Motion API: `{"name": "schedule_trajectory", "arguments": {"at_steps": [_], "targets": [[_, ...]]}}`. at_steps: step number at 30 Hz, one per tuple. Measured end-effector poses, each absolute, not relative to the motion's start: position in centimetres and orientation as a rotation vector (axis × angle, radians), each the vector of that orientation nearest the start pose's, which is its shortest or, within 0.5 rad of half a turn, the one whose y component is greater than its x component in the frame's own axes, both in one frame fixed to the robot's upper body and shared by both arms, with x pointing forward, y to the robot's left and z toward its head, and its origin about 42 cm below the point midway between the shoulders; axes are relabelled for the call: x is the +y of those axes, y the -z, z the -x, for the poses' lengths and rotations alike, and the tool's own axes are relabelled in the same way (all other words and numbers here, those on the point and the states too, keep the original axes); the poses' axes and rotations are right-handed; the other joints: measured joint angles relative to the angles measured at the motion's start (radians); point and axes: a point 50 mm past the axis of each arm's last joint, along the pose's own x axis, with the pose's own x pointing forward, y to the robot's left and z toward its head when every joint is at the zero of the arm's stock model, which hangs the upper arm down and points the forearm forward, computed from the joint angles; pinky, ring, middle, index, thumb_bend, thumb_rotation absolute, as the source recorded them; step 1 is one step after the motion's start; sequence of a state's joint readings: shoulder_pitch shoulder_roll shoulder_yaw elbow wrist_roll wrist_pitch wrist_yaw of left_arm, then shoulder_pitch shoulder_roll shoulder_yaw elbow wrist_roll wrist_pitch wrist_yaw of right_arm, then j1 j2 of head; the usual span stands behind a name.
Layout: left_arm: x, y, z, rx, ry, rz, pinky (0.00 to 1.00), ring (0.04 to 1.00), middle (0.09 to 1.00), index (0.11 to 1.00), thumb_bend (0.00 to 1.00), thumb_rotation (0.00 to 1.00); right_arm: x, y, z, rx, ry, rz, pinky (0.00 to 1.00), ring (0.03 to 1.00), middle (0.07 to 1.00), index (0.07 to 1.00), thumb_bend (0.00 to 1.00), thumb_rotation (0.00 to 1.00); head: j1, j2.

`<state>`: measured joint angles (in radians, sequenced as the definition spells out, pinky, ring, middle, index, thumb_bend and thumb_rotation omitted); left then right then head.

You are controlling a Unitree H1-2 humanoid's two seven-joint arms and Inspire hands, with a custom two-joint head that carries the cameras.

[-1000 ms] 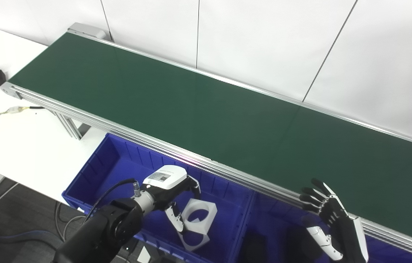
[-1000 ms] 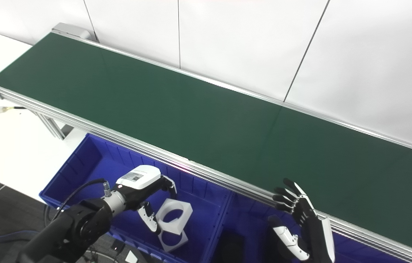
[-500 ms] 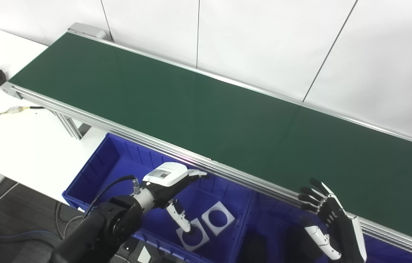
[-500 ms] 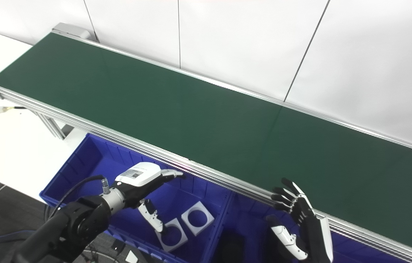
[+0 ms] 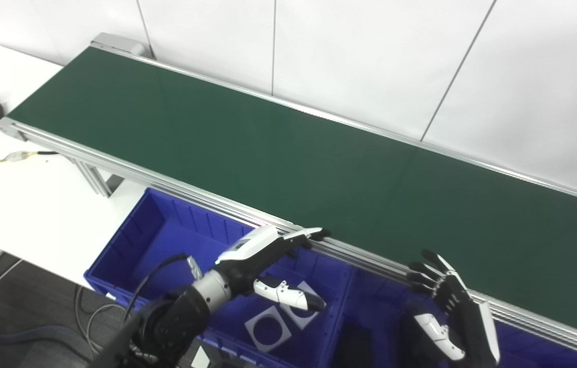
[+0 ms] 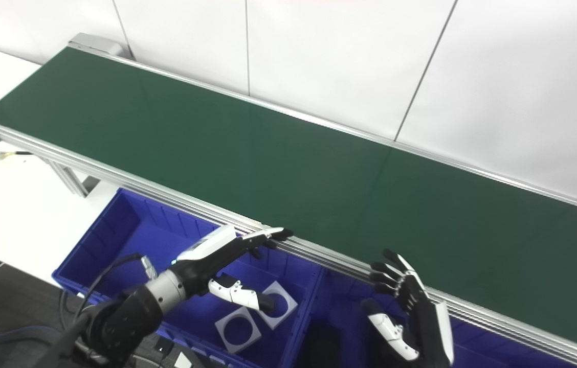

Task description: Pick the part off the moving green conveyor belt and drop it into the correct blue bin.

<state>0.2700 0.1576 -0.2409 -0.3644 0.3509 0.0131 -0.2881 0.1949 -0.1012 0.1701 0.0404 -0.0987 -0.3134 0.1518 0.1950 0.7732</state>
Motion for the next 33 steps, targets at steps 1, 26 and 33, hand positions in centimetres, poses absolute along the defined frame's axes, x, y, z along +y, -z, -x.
{"name": "schedule_trajectory", "arguments": {"at_steps": [1,26,33], "targets": [[18.4,-12.2,-18.6,-0.053,0.468,-0.408,0.70,0.786,0.845,0.840,0.87,0.84,-19.7,-5.5,-20.7,-0.067,-0.320,0.167,0.65,0.718,0.765,0.855,0.73,0.63,-0.014,-0.006],[18.1,-5.1,-20.1,0.044,0.338,-0.052,0.75,0.771,0.804,0.810,0.65,0.92,-17.6,-4.2,-18.9,-0.019,-0.295,0.159,0.68,0.752,0.790,0.873,0.70,0.82,-0.315,-0.068],[19.0,-5.1,-20.3,0.045,0.326,-0.053,0.71,0.749,0.783,0.800,0.55,0.87,-16.4,-3.9,-18.6,-0.009,-0.291,0.150,0.69,0.758,0.795,0.874,0.70,0.81,-0.425,-0.074]]}}
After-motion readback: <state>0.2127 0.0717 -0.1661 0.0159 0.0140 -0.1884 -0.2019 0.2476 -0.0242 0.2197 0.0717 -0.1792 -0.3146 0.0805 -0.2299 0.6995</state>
